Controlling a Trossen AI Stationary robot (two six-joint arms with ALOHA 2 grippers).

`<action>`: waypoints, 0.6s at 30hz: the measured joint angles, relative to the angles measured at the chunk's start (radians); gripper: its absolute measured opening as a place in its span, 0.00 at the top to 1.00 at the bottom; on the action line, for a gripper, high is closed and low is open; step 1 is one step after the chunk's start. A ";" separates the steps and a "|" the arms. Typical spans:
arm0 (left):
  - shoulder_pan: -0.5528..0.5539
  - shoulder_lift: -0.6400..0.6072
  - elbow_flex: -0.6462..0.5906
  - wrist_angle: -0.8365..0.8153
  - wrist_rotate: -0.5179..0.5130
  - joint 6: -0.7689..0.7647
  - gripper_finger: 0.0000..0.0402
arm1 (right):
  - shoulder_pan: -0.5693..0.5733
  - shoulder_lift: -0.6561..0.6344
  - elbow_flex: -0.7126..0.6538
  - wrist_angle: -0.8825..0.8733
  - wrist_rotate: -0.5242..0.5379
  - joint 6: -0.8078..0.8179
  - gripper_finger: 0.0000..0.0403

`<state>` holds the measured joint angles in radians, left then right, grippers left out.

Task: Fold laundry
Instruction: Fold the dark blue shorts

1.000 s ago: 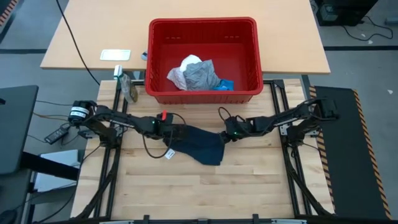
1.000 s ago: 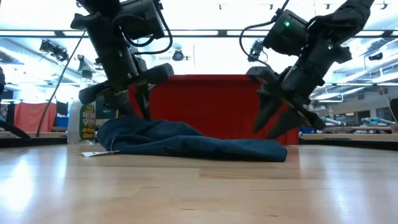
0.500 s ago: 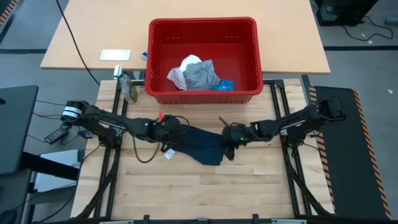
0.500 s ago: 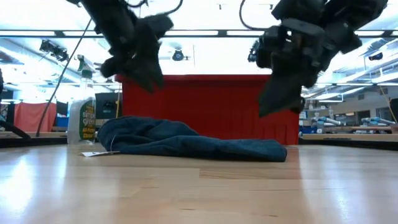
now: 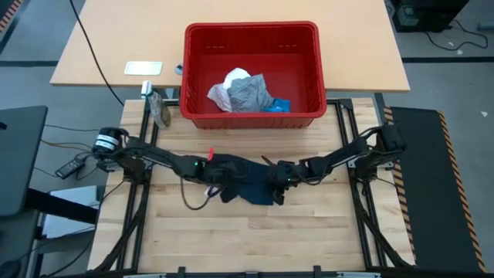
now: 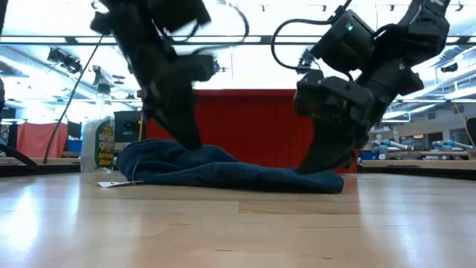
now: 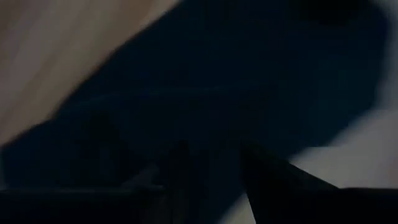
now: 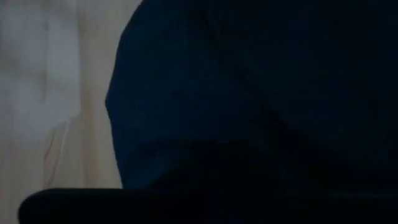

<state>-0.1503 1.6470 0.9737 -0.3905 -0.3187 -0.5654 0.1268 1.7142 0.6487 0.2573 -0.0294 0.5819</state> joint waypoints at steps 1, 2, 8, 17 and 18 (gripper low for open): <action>0.015 0.010 0.000 0.000 -0.025 -0.009 0.65 | 0.006 0.008 0.000 -0.002 0.004 0.009 0.80; 0.031 0.016 0.000 0.005 -0.061 -0.016 0.65 | 0.013 0.018 0.002 0.007 0.006 0.014 0.80; 0.155 0.015 0.002 -0.068 -0.205 -0.151 0.65 | 0.061 0.063 0.005 0.033 0.051 0.033 0.80; 0.203 -0.019 0.009 -0.184 -0.183 -0.254 0.65 | 0.077 0.048 0.002 0.022 0.138 0.048 0.80; 0.197 -0.032 0.011 -0.183 -0.176 -0.254 0.65 | 0.077 0.048 0.002 0.022 0.138 0.052 0.80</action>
<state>0.0464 1.6151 0.9846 -0.5739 -0.4945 -0.8197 0.2039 1.7626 0.6502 0.2791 0.1082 0.6342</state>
